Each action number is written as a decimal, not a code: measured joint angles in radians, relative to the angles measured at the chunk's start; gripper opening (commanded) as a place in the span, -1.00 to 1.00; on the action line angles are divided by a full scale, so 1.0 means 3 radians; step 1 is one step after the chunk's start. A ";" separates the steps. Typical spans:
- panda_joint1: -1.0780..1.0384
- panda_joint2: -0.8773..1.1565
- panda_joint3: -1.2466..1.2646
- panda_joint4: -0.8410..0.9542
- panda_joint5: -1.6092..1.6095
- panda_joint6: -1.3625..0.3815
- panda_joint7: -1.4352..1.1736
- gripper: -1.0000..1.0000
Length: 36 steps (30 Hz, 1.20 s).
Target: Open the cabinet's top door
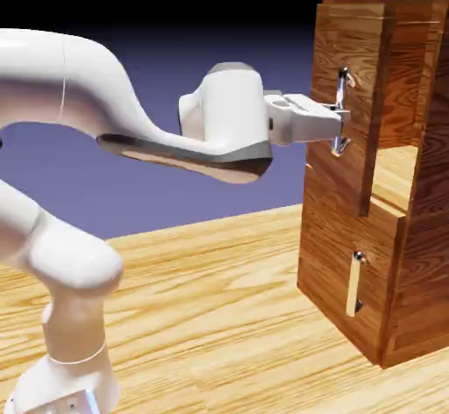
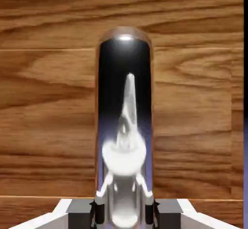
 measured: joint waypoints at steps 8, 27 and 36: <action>-0.0940 -0.0113 0.0963 -0.0320 0.0678 -0.0134 -0.0044 -1.00; -0.1168 -0.0679 0.2855 -0.0778 0.3386 -0.2192 -0.1060 -1.00; -0.1384 -0.0230 0.3878 -0.0216 0.4283 -0.3497 -0.1050 -1.00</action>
